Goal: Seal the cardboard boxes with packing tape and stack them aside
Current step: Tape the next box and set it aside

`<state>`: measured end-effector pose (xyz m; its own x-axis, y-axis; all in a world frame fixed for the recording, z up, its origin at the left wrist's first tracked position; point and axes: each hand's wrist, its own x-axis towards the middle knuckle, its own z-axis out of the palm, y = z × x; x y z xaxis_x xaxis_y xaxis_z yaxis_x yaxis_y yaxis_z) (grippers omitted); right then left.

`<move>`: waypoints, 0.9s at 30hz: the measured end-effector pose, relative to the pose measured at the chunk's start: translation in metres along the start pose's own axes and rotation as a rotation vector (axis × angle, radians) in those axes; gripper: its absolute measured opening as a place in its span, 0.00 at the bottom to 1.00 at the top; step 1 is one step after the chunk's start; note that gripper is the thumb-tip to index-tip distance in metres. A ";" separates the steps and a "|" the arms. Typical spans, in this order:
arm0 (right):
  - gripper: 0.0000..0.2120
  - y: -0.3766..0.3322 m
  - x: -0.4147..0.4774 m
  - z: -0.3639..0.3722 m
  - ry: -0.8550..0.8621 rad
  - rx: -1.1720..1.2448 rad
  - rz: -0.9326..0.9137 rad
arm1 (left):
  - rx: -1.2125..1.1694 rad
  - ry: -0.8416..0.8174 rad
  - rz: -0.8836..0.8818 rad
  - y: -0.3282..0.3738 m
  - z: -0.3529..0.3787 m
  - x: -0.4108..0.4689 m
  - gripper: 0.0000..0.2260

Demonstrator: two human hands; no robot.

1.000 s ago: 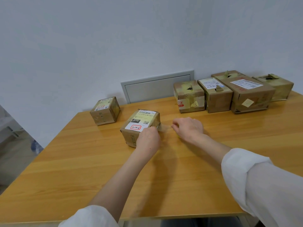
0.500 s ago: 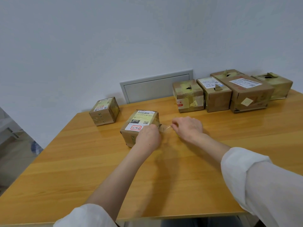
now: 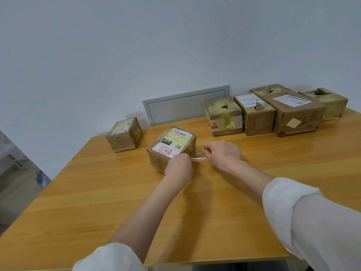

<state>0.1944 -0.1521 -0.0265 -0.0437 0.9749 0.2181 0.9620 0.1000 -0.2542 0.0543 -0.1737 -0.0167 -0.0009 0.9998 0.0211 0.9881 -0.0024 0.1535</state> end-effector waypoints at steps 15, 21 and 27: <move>0.15 0.012 0.002 -0.004 0.019 0.055 0.007 | -0.056 0.137 0.081 -0.012 0.005 -0.014 0.08; 0.13 0.018 0.000 -0.007 0.065 0.139 0.041 | -0.043 0.051 0.119 -0.007 0.012 -0.015 0.13; 0.10 0.033 -0.003 -0.011 0.104 0.322 0.078 | -0.036 -0.058 0.210 0.002 0.034 -0.019 0.15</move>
<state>0.2287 -0.1541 -0.0254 0.0698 0.9584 0.2769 0.8259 0.1002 -0.5548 0.0613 -0.1916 -0.0502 0.2138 0.9769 -0.0004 0.9597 -0.2099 0.1867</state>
